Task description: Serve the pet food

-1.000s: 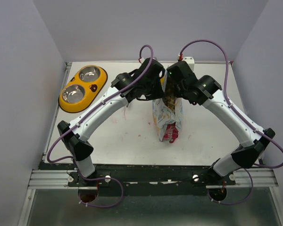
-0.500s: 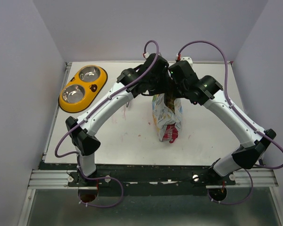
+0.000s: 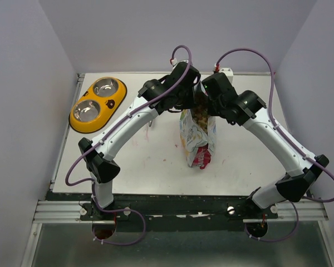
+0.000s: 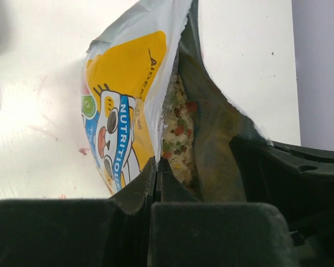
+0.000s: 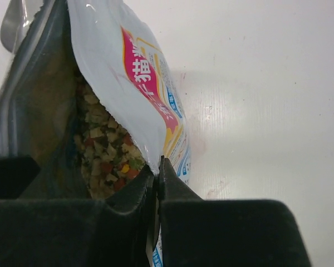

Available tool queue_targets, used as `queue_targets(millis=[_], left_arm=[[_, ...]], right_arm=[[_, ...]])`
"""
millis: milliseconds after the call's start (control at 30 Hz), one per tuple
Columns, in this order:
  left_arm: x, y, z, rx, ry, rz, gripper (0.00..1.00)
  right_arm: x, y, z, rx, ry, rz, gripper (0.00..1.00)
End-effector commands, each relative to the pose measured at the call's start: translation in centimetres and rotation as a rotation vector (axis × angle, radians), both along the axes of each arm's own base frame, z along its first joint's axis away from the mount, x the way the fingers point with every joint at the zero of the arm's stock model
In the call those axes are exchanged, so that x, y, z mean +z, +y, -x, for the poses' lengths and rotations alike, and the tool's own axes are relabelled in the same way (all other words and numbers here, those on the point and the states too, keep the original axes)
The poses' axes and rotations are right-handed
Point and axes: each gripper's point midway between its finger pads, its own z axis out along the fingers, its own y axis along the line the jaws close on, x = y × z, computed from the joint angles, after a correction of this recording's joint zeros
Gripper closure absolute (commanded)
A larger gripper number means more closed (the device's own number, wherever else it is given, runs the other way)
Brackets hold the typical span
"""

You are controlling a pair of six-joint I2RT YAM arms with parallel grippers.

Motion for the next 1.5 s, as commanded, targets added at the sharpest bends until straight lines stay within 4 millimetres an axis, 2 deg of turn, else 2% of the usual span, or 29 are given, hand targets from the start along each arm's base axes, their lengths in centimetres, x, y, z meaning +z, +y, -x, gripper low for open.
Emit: queue_targets(millis=[0, 67, 167, 300, 467, 500, 567, 633, 733, 800, 1000, 1100, 1167, 1267, 1367, 1467], left_arm=[[4.2, 2.3, 0.2, 0.07, -0.086, 0.037, 1.0], [4.5, 2.0, 0.3, 0.068, -0.078, 0.064, 1.0], [4.2, 1.3, 0.5, 0.052, -0.053, 0.085, 1.0], [4.2, 0.4, 0.8, 0.03, -0.038, 0.11, 1.0], [4.8, 0.6, 0.8, 0.029, -0.056, 0.119, 1.0], [4.9, 0.7, 0.8, 0.027, -0.058, 0.118, 1.0], [4.9, 0.6, 0.8, 0.018, -0.066, 0.115, 1.0], [4.9, 0.5, 0.9, -0.001, -0.072, 0.107, 1.0], [5.2, -0.2, 1.2, -0.067, -0.091, 0.122, 1.0], [5.6, -1.6, 1.5, -0.131, -0.101, 0.165, 1.0], [7.8, -5.2, 2.0, -0.251, -0.084, 0.297, 1.0], [9.3, -6.6, 2.0, -0.301, -0.102, 0.348, 1.0], [9.1, -7.2, 2.1, -0.321, -0.081, 0.36, 1.0], [7.2, -6.6, 2.2, -0.317, -0.048, 0.309, 1.0], [3.8, -4.7, 1.8, -0.288, -0.031, 0.215, 1.0], [-0.3, -1.0, 1.4, -0.217, 0.019, 0.117, 1.0]], right_arm=[[-0.1, -1.2, 0.8, -0.02, 0.034, -0.017, 0.86], [-0.4, -0.8, 0.4, -0.008, 0.057, -0.029, 0.81], [-0.6, -0.4, 0.0, -0.003, 0.1, -0.014, 0.68], [-1.8, -0.1, 0.3, 0.012, 0.167, 0.019, 0.56], [-2.6, -0.3, 0.7, 0.03, 0.189, 0.041, 0.6], [-2.7, -0.4, 0.6, 0.026, 0.191, 0.049, 0.65], [-2.5, -0.8, 0.4, 0.0, 0.181, 0.068, 0.85], [-1.5, -1.4, 0.0, -0.026, 0.146, 0.081, 0.99], [-0.1, -3.0, -0.5, -0.076, 0.099, 0.108, 0.99], [0.9, -4.6, -1.0, -0.133, 0.069, 0.116, 0.99], [6.9, -10.5, -2.1, -0.275, -0.082, 0.138, 0.99], [9.3, -11.7, -2.4, -0.289, -0.134, 0.181, 0.99], [9.7, -11.5, -2.4, -0.271, -0.143, 0.176, 0.99], [9.0, -10.8, -2.3, -0.224, -0.114, 0.165, 0.99], [6.7, -6.7, -1.9, -0.03, -0.06, 0.011, 0.99], [3.1, -1.4, -0.3, 0.187, 0.016, -0.188, 0.99]])
